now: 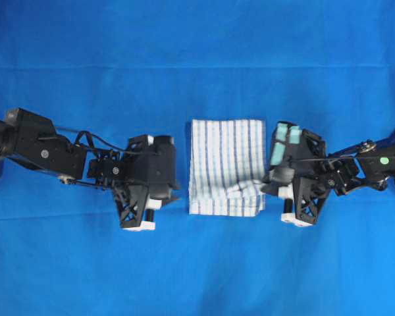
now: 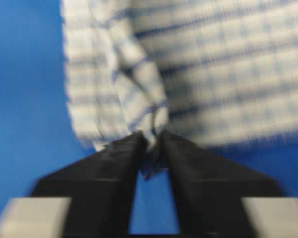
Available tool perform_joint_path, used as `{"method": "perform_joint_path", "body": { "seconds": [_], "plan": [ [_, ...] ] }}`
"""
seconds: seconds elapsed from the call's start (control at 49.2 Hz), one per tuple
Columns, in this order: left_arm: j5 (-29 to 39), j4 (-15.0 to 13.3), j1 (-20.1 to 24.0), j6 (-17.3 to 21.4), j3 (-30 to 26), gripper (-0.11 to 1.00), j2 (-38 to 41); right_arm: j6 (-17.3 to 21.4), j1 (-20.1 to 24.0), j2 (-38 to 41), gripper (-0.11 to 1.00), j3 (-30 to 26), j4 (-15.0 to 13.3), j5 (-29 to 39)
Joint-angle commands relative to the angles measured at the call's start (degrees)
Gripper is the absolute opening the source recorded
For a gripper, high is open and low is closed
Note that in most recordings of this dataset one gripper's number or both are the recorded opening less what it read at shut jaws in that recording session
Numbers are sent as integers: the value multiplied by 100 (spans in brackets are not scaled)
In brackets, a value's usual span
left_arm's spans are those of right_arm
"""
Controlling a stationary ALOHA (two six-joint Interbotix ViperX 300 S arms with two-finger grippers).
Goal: Fold the blue towel.
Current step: 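Release the towel and open both grippers beside it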
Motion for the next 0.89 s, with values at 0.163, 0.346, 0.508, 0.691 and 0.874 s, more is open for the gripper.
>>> {"method": "perform_joint_path", "body": {
  "seconds": [0.163, 0.346, 0.508, 0.691, 0.874],
  "plan": [
    [202, -9, -9, 79, -53, 80, -360, 9, 141, -299, 65, -343, 18, 334],
    [650, 0, 97, 132, -35, 70, -844, -53, 141, -879, 63, -439, 0, 738],
    [1160, 9, 220, 220, -9, 70, -1477, -62, 141, -1547, 63, -501, -220, 1266],
    [1354, 9, 396, 519, 193, 70, -2259, -62, 141, -2417, 63, -396, -633, 1775],
    [1301, 9, 606, 615, 650, 70, -3243, -62, 141, -3533, 62, -79, -976, 2021]
  ]
}}
